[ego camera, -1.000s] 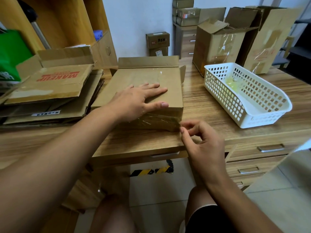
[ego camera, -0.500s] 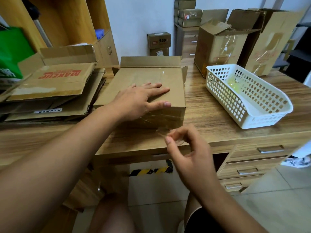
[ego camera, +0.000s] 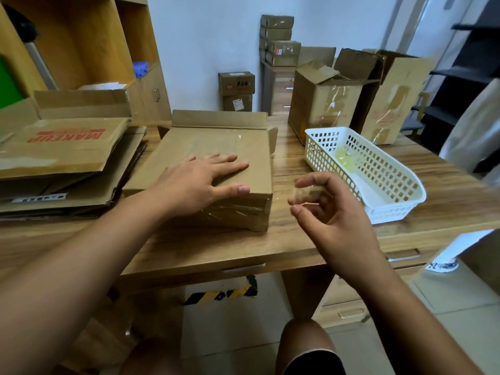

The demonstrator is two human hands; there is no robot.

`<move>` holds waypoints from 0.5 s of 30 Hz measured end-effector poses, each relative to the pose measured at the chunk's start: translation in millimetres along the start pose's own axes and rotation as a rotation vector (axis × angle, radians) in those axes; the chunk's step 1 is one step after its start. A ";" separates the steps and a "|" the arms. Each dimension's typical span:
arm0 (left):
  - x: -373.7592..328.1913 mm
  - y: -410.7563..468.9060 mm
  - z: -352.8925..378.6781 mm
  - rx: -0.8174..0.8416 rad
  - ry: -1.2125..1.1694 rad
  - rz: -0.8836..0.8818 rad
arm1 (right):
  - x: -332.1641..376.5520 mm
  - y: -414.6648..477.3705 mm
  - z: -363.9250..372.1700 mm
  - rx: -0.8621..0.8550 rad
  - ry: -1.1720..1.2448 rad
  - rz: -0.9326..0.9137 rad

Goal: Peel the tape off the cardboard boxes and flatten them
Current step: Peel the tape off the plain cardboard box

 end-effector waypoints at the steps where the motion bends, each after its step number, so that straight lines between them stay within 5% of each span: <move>1: -2.1 -0.3 -0.9 0.006 -0.001 0.001 | 2.6 4.8 -6.5 0.029 -0.043 0.005; 8: -4.1 -0.4 -3.3 0.033 -0.014 0.000 | 23.3 55.8 -67.1 0.001 -0.245 0.032; 15: 0.3 1.0 -0.7 0.022 -0.012 -0.006 | 21.1 118.1 -113.5 -0.205 -0.386 0.116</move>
Point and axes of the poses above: each hand's wrist, its own y-axis towards the middle knuckle, its own z-axis out of the palm, x = y × z, the point moved 4 cm from there along y, towards the middle knuckle, and after that the axes turned 11 degrees about z, right-handed, at the moved point
